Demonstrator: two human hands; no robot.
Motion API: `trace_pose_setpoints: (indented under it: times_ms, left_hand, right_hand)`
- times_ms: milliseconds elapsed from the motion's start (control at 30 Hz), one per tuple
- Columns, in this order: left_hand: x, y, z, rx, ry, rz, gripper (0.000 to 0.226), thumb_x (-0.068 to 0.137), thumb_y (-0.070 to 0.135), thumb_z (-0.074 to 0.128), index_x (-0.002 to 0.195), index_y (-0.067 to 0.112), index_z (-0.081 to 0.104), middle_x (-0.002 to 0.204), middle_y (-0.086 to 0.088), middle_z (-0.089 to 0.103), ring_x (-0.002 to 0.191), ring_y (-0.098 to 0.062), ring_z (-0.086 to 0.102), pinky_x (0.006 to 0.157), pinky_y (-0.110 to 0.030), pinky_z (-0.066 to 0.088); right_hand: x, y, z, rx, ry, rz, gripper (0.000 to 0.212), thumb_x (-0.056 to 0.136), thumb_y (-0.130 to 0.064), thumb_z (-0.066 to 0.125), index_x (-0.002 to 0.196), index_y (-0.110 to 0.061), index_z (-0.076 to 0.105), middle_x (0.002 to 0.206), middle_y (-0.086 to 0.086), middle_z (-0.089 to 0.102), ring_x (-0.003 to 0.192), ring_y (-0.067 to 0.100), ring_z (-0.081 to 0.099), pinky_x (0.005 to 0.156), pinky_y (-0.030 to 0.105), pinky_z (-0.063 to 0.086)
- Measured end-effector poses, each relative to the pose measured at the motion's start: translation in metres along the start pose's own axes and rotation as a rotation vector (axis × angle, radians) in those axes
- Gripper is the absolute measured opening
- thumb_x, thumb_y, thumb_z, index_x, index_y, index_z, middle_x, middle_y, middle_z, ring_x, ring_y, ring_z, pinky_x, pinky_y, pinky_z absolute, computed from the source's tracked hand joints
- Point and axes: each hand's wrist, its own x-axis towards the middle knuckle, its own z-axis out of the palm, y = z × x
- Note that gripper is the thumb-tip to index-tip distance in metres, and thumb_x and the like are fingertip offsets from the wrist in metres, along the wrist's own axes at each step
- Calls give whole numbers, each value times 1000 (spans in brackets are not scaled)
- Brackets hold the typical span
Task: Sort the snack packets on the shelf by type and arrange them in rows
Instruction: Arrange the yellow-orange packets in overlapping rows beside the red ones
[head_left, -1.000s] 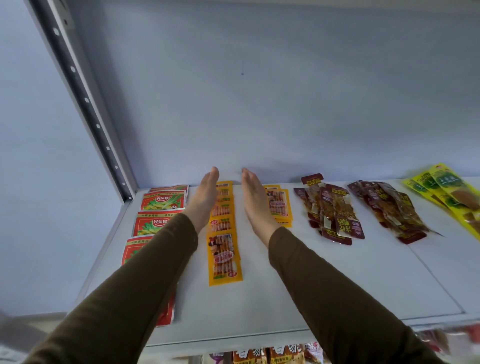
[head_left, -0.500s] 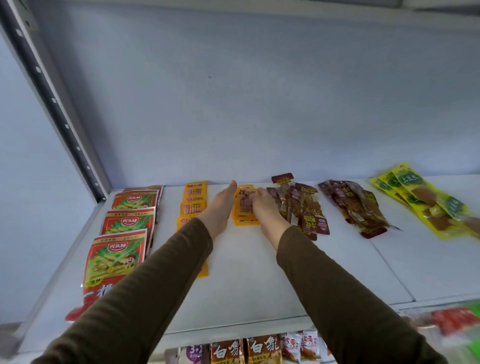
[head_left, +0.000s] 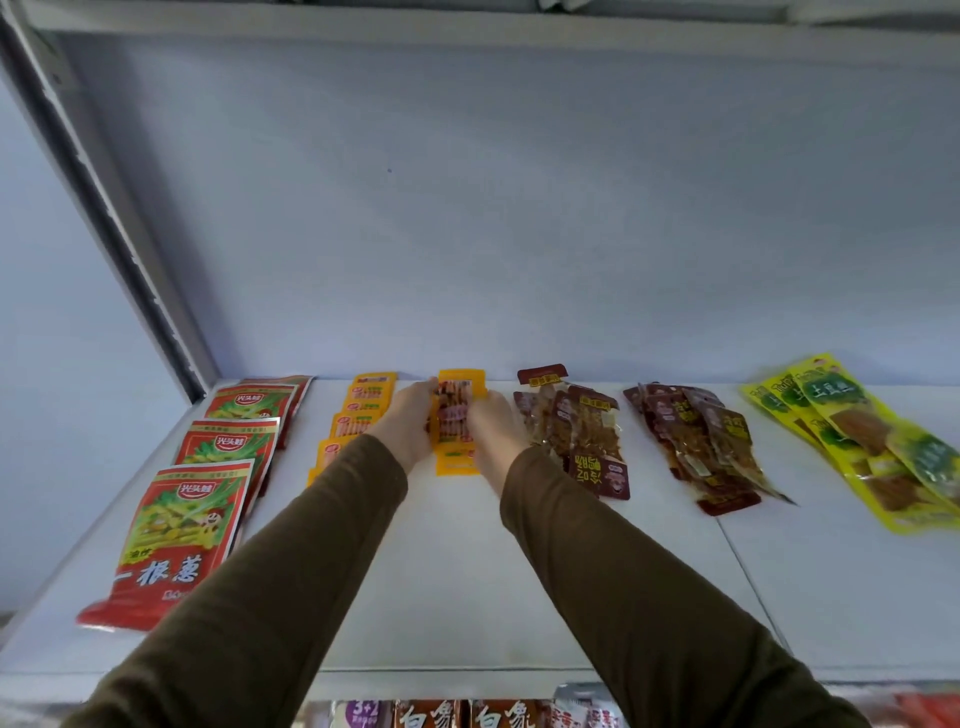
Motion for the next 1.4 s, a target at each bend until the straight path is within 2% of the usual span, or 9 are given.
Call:
trace_pose_setpoints:
  times_ms: [233,400,533,667,833,1033,1200,1300,1400]
  left_hand:
    - [7,-5,-11,47,1,-1,20,105,15,52,115,1,61,97,-15,66,82,-27,66,76,-42,58]
    - [16,-12,-14,405,-9,149,21,104,8,52,123,4,61,106,-14,72,90,-27,71,76,-40,60]
    - [17,-13,-23,639,5,185,31,97,5,62,127,10,58,106,-11,72,90,-23,71,66,-30,55]
    - [15,-13,-30,759,5,195,62,94,11,66,151,14,42,140,-12,56,122,-30,59,89,-32,45]
    - [4,-11,-28,462,-61,97,51,97,4,56,147,2,46,99,1,56,80,-14,55,64,-27,47]
    - [-6,-1,-21,185,-69,-48,18,97,1,51,114,2,54,89,-13,60,72,-21,61,59,-34,52]
    - [-6,9,-14,129,-101,-84,23,99,2,49,121,-2,51,98,-16,62,79,-25,64,64,-39,52]
    - [-5,10,-8,147,-92,-74,23,99,3,49,122,-1,50,99,-15,63,85,-25,65,64,-39,53]
    - [-3,9,-11,184,-50,-9,32,98,3,50,130,0,49,117,-16,61,81,-19,62,58,-33,49]
  right_hand:
    - [-9,11,-5,116,0,-36,43,107,-13,38,148,-23,44,98,-4,63,85,15,66,66,35,58]
    - [-7,13,-1,-99,67,-97,40,99,-32,47,137,-22,54,122,6,65,112,30,65,95,52,56]
    - [-10,14,-2,-163,82,-67,47,91,-34,50,134,-18,52,123,9,66,109,31,67,92,52,58]
    - [-13,18,-2,-111,43,-34,56,103,-31,43,156,-19,30,143,11,51,126,32,55,102,53,52]
    - [-10,20,-6,57,-4,1,46,109,-22,35,155,-19,32,121,7,59,101,24,64,77,40,57]
    - [-9,3,-7,-30,39,25,29,109,-18,33,121,-6,57,107,9,56,90,20,55,70,30,45]
    - [-10,-2,-2,59,-4,66,36,109,-23,34,135,-9,53,116,13,61,99,27,62,68,36,51]
    - [-7,-2,1,124,-3,48,37,109,-23,35,139,-11,52,126,15,61,112,32,64,89,45,56]
    - [-9,-1,-3,137,11,22,23,107,-16,33,114,-13,55,96,7,63,81,22,68,63,31,57]
